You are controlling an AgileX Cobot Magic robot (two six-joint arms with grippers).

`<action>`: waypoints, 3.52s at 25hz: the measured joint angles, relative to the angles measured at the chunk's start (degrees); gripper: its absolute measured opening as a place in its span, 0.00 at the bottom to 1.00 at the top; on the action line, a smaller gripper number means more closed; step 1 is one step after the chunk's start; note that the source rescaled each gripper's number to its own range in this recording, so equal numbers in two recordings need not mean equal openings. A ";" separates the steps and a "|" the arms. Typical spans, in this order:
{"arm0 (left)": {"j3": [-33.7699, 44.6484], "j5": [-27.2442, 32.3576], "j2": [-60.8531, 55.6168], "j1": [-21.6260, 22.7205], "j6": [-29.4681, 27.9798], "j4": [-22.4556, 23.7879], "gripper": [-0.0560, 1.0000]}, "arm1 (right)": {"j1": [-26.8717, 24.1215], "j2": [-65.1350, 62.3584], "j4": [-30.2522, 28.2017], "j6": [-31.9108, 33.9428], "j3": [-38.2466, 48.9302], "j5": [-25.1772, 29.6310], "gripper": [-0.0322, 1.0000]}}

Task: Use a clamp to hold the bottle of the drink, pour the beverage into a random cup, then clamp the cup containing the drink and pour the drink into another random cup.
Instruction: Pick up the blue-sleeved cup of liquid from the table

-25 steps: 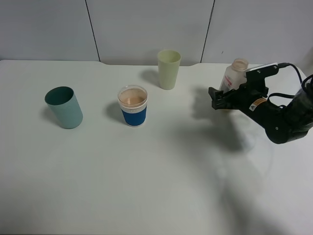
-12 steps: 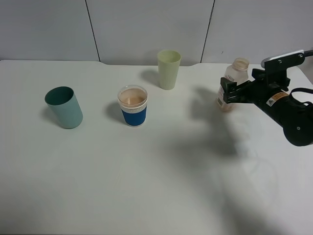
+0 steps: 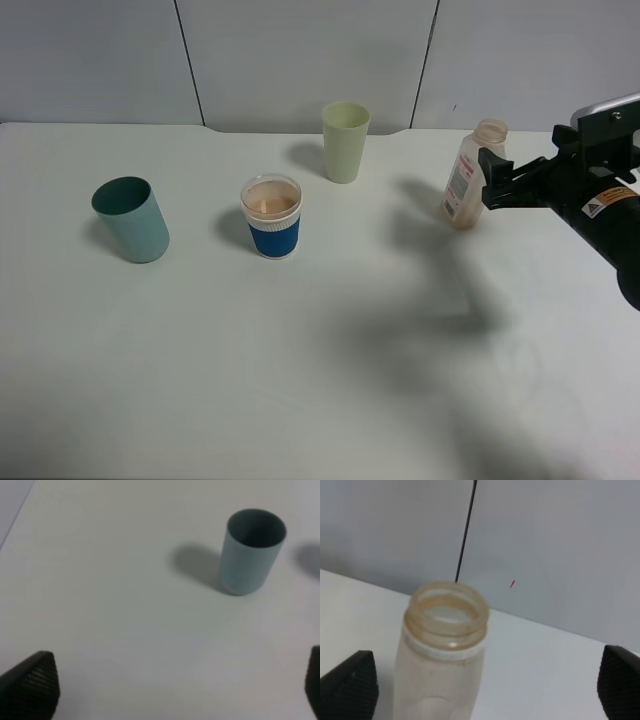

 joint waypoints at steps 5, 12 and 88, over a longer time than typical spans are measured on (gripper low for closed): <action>0.00 0.00 0.00 0.00 0.00 0.00 1.00 | 0.00 -4.22 0.51 0.00 2.33 0.00 0.78; 0.00 0.00 0.00 0.00 0.00 0.00 1.00 | 0.00 -18.28 3.48 3.59 3.75 6.34 0.95; 0.00 0.00 0.00 0.00 0.00 0.00 1.00 | 0.18 -102.01 1.57 15.37 -6.50 130.42 1.00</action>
